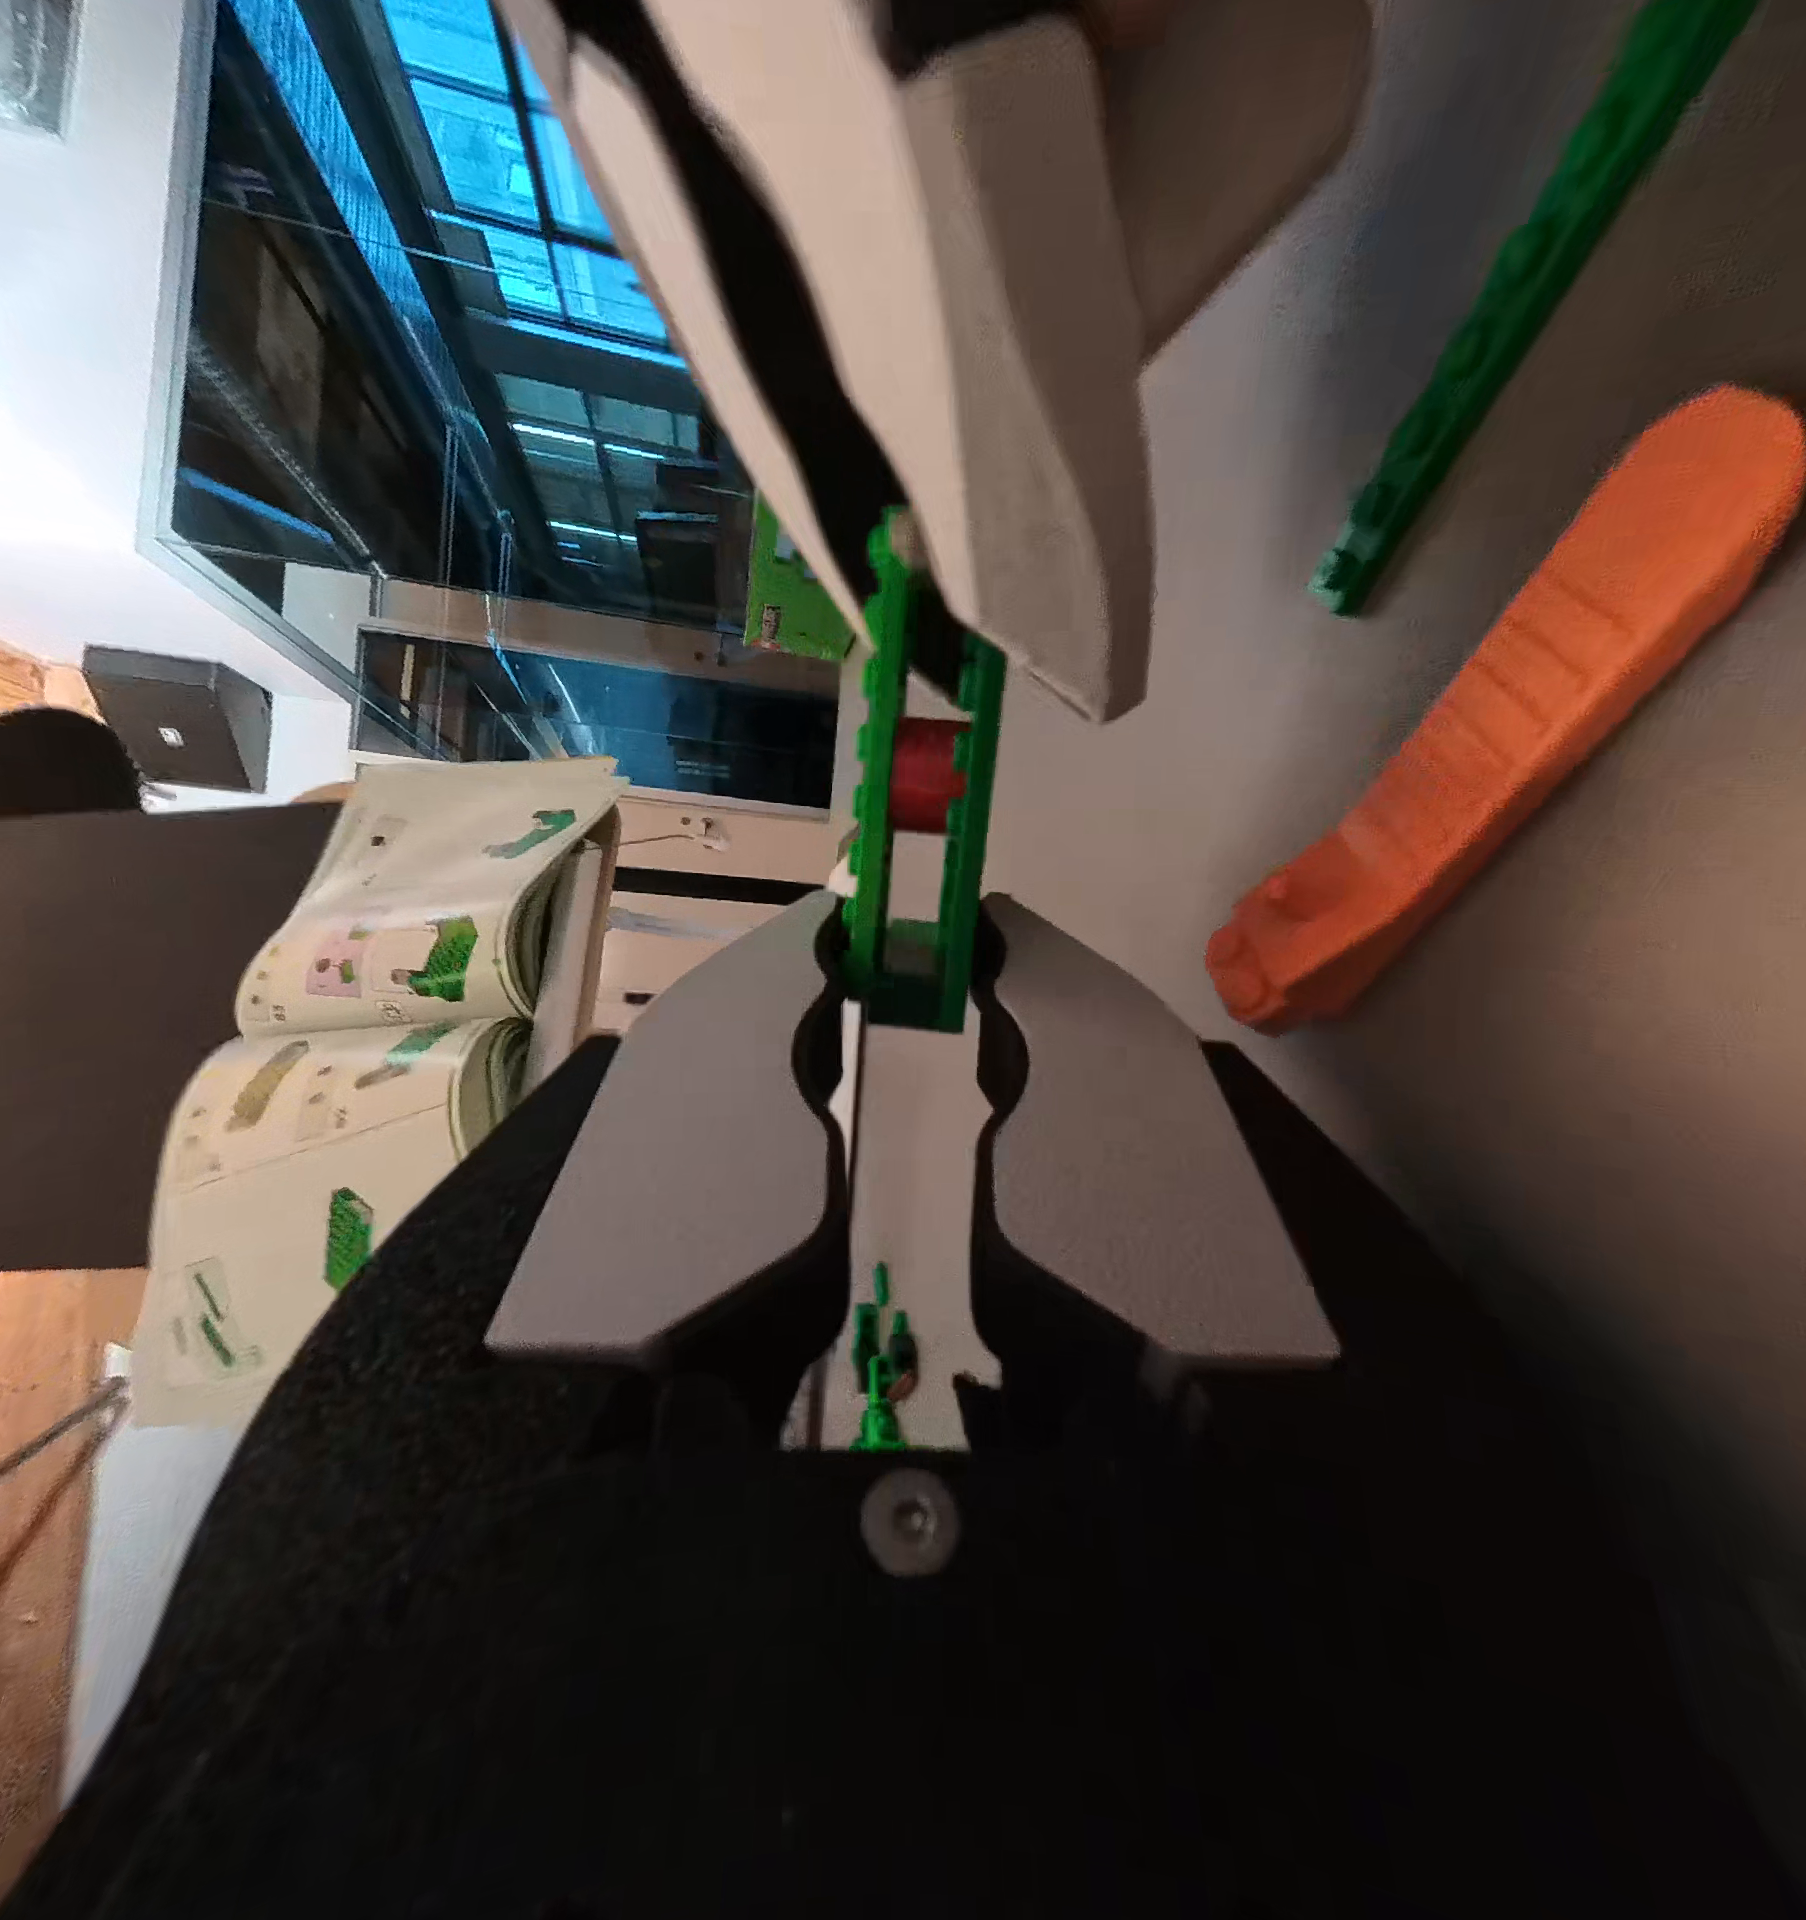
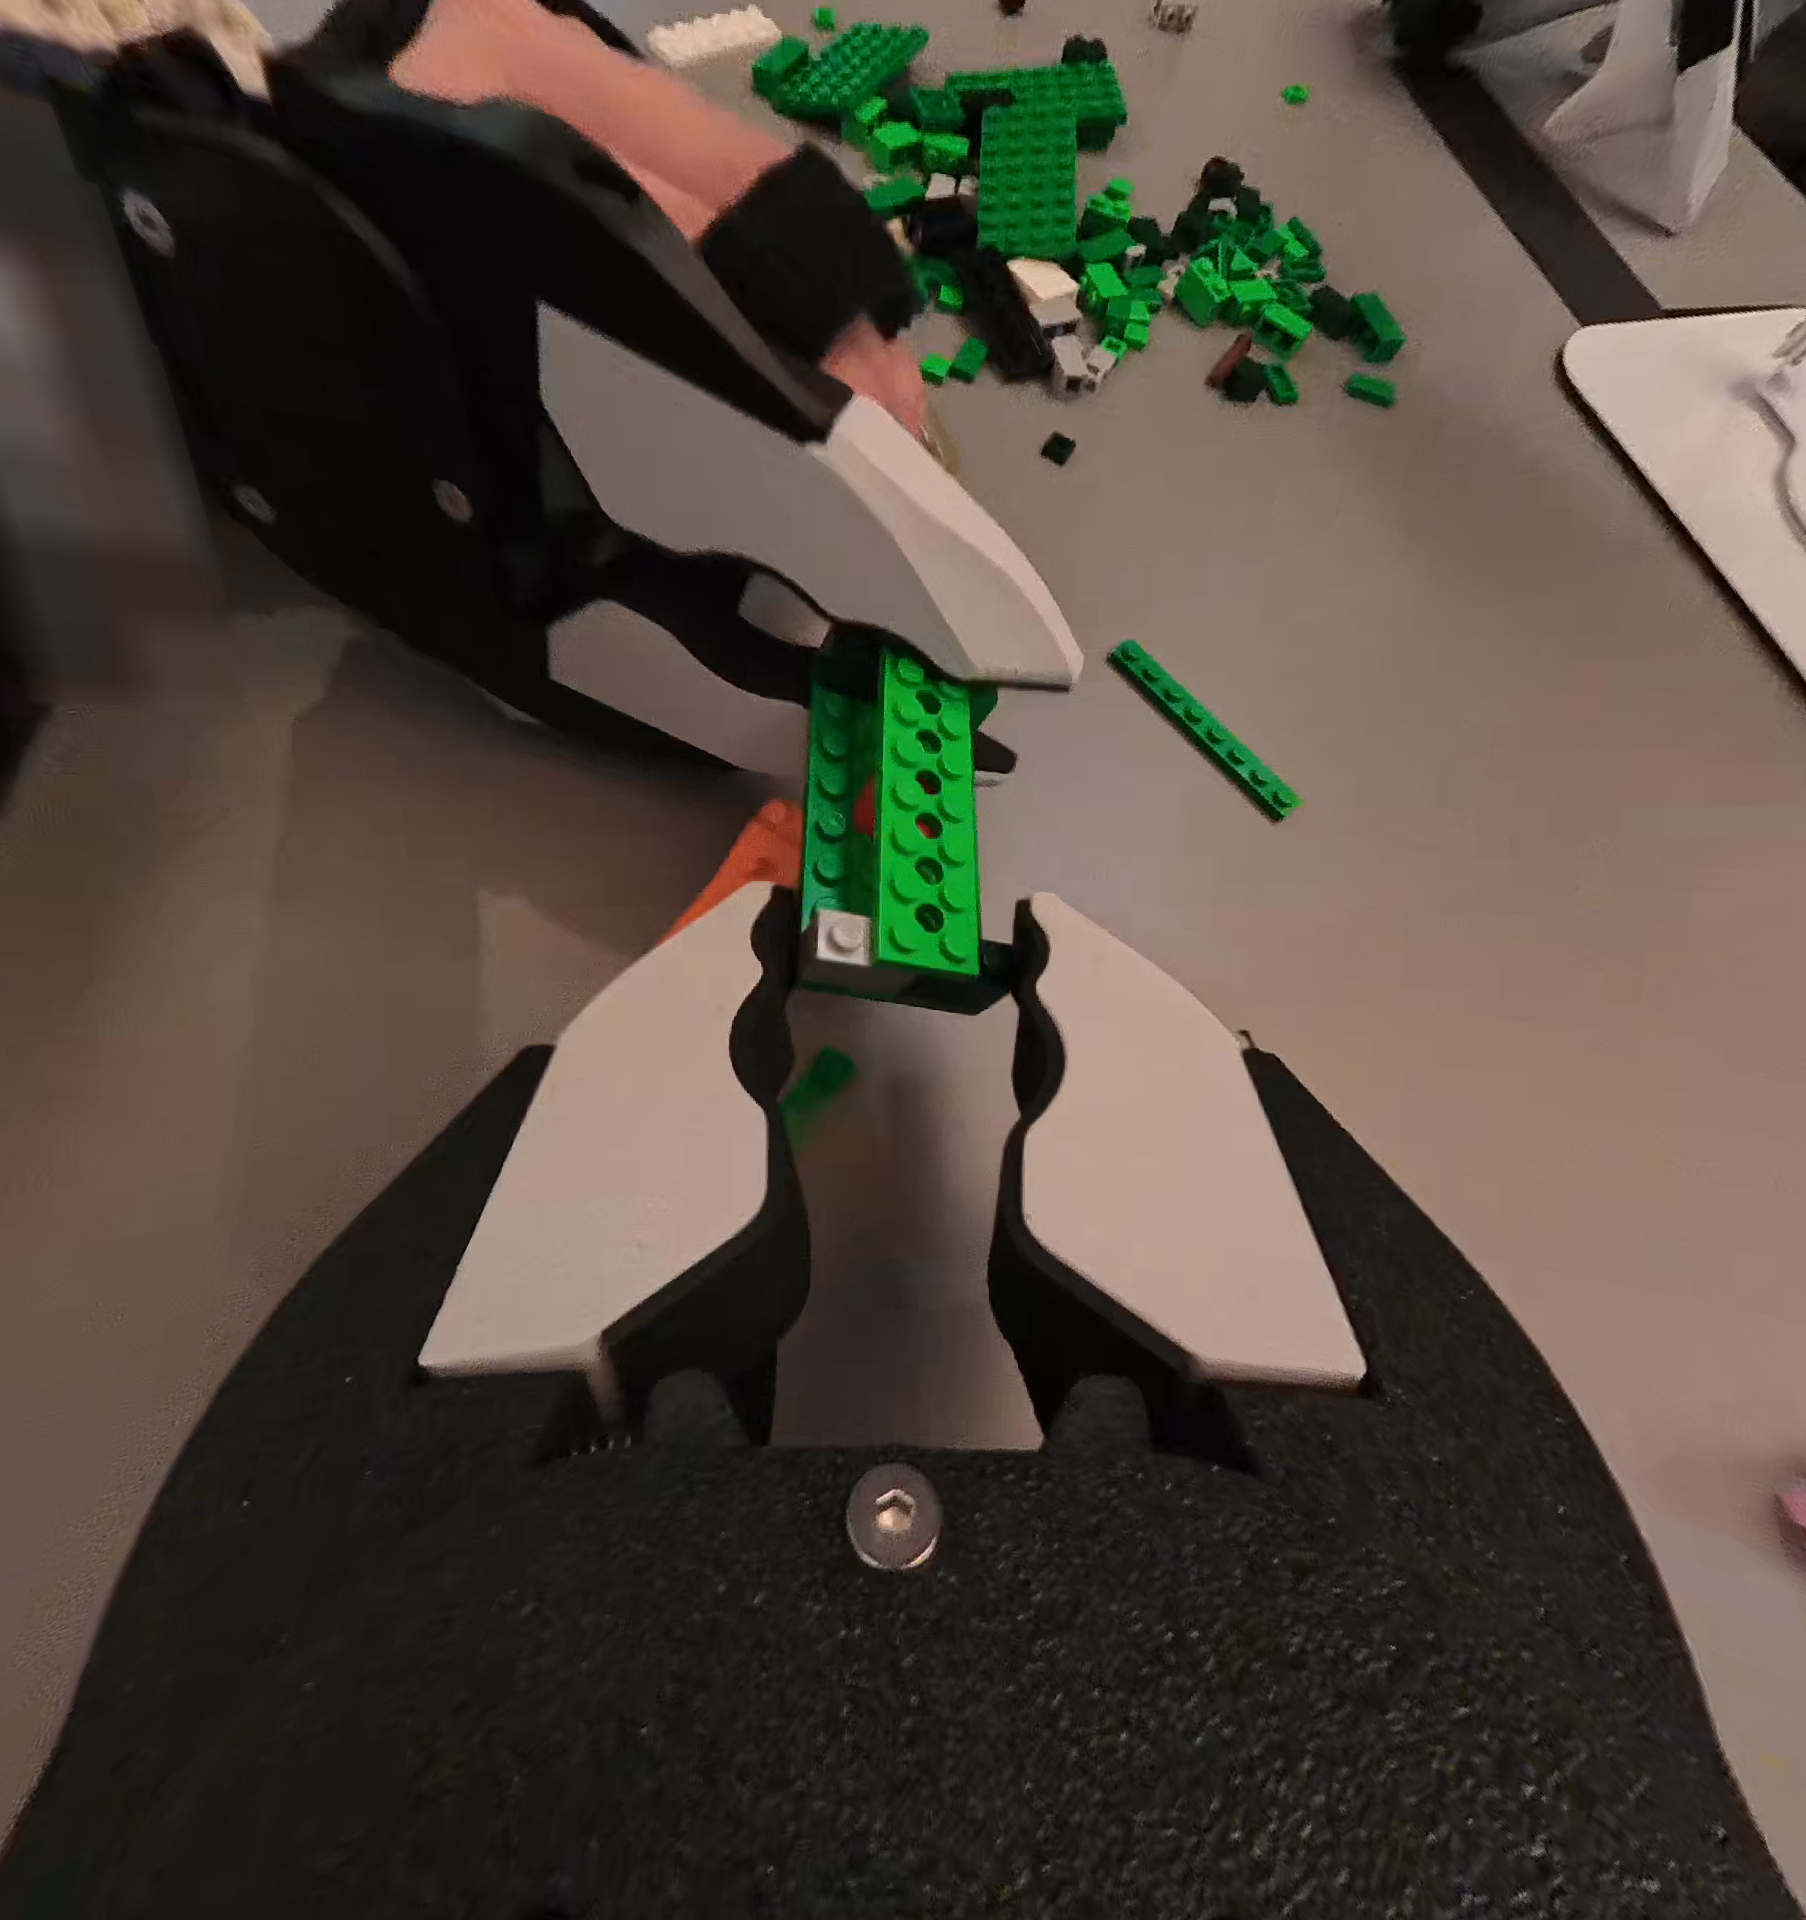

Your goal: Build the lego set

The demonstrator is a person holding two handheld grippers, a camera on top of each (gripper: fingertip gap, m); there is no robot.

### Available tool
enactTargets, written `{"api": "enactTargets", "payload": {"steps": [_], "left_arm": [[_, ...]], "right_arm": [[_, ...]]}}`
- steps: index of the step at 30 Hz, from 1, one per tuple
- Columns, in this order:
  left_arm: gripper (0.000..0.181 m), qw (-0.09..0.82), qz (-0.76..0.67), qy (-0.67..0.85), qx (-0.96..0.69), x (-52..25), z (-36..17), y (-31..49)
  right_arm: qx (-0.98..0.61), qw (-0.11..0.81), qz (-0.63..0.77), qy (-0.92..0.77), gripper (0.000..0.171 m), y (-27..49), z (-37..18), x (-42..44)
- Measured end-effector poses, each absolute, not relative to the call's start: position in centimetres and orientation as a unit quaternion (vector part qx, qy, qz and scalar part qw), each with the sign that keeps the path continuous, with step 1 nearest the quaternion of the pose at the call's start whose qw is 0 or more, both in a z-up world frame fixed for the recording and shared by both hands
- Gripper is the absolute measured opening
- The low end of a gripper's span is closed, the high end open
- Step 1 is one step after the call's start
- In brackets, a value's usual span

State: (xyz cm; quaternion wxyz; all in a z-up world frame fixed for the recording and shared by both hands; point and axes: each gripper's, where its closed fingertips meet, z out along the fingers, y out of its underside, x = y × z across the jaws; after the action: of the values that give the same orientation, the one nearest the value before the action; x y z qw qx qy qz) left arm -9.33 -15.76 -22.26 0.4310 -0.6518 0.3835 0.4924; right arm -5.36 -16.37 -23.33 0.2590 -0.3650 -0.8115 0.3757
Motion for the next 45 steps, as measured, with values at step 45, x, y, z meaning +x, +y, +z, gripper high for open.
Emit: {"api": "enactTargets", "payload": {"steps": [45], "left_arm": [[0.036,0.564,0.173,0.245,-0.769,-9.6,-21.0,-17.7]], "right_arm": [[-0.421,0.233,0.267,-0.835,0.007,-12.3,-22.9,-1.8]]}}
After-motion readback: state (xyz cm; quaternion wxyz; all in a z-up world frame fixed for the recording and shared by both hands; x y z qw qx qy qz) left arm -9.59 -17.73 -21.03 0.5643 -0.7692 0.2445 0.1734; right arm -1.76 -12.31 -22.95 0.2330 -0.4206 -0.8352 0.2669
